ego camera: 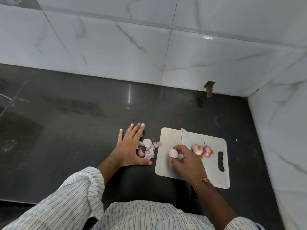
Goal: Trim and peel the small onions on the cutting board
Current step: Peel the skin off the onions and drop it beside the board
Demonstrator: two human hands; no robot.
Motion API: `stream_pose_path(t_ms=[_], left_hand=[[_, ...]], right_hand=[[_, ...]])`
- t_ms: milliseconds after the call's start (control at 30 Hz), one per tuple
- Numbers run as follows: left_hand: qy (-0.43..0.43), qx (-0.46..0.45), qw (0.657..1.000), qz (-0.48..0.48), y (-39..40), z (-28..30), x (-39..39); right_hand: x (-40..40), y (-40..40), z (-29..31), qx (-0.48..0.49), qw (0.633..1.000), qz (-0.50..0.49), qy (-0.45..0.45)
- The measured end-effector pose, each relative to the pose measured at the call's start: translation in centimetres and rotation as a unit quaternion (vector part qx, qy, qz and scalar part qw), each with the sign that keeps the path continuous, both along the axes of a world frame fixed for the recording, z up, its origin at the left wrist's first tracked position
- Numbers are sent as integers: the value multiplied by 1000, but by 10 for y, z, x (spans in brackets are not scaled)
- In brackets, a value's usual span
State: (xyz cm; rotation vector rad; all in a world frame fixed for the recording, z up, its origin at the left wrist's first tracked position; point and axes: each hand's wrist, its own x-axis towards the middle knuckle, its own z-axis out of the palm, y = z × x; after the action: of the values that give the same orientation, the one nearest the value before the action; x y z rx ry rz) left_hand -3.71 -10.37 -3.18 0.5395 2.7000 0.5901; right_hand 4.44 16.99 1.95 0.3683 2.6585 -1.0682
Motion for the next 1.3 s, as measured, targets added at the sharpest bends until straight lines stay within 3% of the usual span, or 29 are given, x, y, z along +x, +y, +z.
stream_pose_path(t_ms=[133,267,367,567,833,1067,1300], left_hand=[[56,54,994,-70,18,-7,9],[142,87,979,-116,30,-20,25],[179,60,977,-102,30,-22,32],[189,36,980,-57,22,-21,25],[140,11,988,69,11,-7,5],[88,0,995,47,5,-1,15],[85,83,992,-44,1,-1,15]], right_hand=[[2,8,-11,122,992,44,-7],[6,9,-17,136,990,45,-13],[7,8,-16,145,988,53,-16],[9,11,-10,190,978,78,-26],[10,15,-10,203,975,92,-16],[9,21,-15,186,976,109,-23],[15,26,-16,139,987,86,13]])
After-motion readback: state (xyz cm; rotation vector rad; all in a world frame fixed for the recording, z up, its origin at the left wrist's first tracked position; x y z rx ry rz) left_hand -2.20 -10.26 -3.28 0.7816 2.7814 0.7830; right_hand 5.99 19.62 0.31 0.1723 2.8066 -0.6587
